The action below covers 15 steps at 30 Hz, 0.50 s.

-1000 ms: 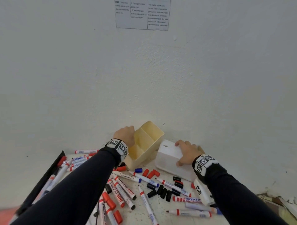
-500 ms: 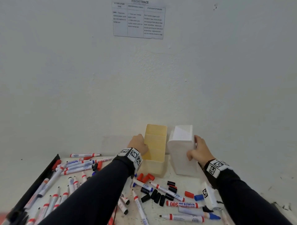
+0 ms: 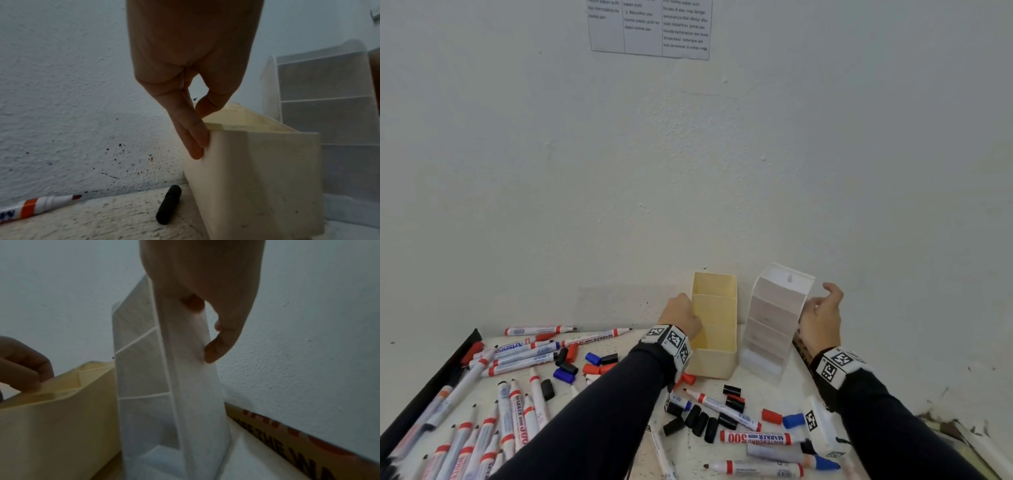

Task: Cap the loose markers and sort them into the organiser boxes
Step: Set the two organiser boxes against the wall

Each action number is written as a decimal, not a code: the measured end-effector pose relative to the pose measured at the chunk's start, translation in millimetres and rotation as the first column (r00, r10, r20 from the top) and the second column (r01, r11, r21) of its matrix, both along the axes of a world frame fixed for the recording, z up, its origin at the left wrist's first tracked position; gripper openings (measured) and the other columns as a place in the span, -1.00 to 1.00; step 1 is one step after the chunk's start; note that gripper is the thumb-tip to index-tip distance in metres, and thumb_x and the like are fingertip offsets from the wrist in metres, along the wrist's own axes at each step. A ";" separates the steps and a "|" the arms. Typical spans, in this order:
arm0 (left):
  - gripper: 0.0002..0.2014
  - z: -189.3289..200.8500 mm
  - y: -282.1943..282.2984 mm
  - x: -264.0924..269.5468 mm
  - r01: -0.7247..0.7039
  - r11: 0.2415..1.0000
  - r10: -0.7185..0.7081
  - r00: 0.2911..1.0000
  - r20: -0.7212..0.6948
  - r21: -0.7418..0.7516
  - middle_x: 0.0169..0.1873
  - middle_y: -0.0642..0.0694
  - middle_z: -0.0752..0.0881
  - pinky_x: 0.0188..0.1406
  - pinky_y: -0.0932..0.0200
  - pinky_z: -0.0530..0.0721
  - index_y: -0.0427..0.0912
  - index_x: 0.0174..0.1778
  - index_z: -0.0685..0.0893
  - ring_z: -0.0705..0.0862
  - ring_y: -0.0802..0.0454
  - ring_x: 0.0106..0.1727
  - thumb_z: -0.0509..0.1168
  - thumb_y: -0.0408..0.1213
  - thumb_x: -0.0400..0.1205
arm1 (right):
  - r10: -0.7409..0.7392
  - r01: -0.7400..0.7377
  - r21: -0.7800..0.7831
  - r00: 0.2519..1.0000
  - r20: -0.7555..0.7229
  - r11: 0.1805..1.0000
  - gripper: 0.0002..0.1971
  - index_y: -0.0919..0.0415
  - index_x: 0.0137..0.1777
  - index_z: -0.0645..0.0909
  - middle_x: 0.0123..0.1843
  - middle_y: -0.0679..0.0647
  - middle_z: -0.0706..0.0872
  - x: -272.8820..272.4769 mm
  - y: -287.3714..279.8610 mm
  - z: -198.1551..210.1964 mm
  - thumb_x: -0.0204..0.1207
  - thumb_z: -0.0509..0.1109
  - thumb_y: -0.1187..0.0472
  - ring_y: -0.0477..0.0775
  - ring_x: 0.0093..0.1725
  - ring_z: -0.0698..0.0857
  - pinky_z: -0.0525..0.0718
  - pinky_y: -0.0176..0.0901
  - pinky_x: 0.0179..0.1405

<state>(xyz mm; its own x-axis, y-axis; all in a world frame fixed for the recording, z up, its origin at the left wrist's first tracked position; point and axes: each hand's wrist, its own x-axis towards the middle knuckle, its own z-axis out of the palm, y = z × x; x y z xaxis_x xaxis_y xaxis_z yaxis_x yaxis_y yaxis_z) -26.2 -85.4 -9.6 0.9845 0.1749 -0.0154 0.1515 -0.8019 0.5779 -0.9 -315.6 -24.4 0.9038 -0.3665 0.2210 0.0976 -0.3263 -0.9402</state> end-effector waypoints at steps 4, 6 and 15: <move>-0.82 -1.6 -2.0 -1.5 -0.011 1.000 0.011 1.000 0.001 -0.029 -0.01 -0.24 0.56 -0.22 0.12 0.57 -0.35 0.09 0.47 0.64 -0.17 -0.05 0.15 -0.39 0.61 | 0.091 -0.100 0.076 0.990 0.107 0.992 -0.50 0.01 0.38 0.17 0.33 0.11 0.44 -18.4 12.6 4.8 0.53 0.16 -0.17 0.16 0.21 0.55 0.56 0.03 0.17; -0.92 -5.3 -4.3 -1.7 -0.017 0.996 0.016 1.000 -0.014 -0.084 -0.13 -0.16 0.53 -0.35 0.16 0.59 -0.28 -0.01 0.45 0.63 -0.11 -0.21 0.14 -0.41 0.61 | 0.160 -0.166 0.050 0.981 0.109 0.985 -0.44 0.12 0.45 0.15 0.29 0.02 0.45 -24.8 17.0 4.9 0.56 0.27 -0.06 0.06 0.19 0.55 0.52 -0.12 0.11; -0.64 -18.6 -7.7 -4.0 -0.034 0.973 0.027 0.999 -0.035 -0.229 0.12 -0.27 0.65 -0.51 0.28 0.51 -0.22 0.37 0.35 0.61 -0.01 -0.28 0.14 -0.40 0.63 | 0.148 -0.146 -0.028 0.986 0.081 0.989 -0.49 0.14 0.52 0.10 0.41 0.23 0.46 -13.3 16.0 9.9 0.64 0.20 0.18 0.22 0.33 0.53 0.48 -0.09 0.22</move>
<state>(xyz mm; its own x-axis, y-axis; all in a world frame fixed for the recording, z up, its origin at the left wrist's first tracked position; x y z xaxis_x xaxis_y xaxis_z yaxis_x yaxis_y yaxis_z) -30.2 -93.1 -28.1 0.9771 0.1931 -0.0897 0.1951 -0.6430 0.7406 -14.2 -299.6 -14.5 0.9258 -0.2249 0.3038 0.2232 -0.3234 -0.9196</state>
